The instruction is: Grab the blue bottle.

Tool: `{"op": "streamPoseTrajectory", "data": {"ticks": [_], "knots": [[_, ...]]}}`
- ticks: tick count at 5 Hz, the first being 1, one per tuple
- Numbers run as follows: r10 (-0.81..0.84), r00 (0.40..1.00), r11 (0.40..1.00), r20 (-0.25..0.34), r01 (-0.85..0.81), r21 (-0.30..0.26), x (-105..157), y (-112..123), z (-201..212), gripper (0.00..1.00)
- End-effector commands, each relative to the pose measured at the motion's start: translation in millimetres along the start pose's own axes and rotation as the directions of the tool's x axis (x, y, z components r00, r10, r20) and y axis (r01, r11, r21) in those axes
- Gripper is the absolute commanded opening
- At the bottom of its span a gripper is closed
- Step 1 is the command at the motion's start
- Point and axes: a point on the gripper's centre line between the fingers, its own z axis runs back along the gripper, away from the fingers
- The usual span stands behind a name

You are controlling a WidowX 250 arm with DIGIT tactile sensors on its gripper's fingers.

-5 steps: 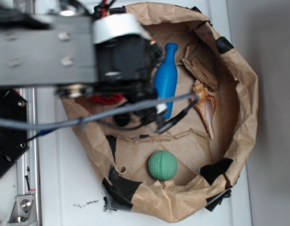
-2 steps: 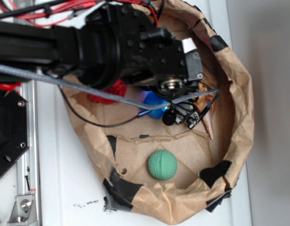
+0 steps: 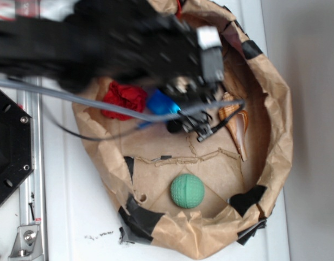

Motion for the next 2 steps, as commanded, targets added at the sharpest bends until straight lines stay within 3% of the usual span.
{"op": "streamPoseTrajectory", "data": {"ticks": [1, 2], "knots": [[-0.180, 0.982, 0.984, -0.055, 0.181, 0.004, 9, 4, 94, 0.00], [-0.317, 0.944, 0.948, -0.087, 0.315, -0.039, 7, -13, 88, 0.00]]}}
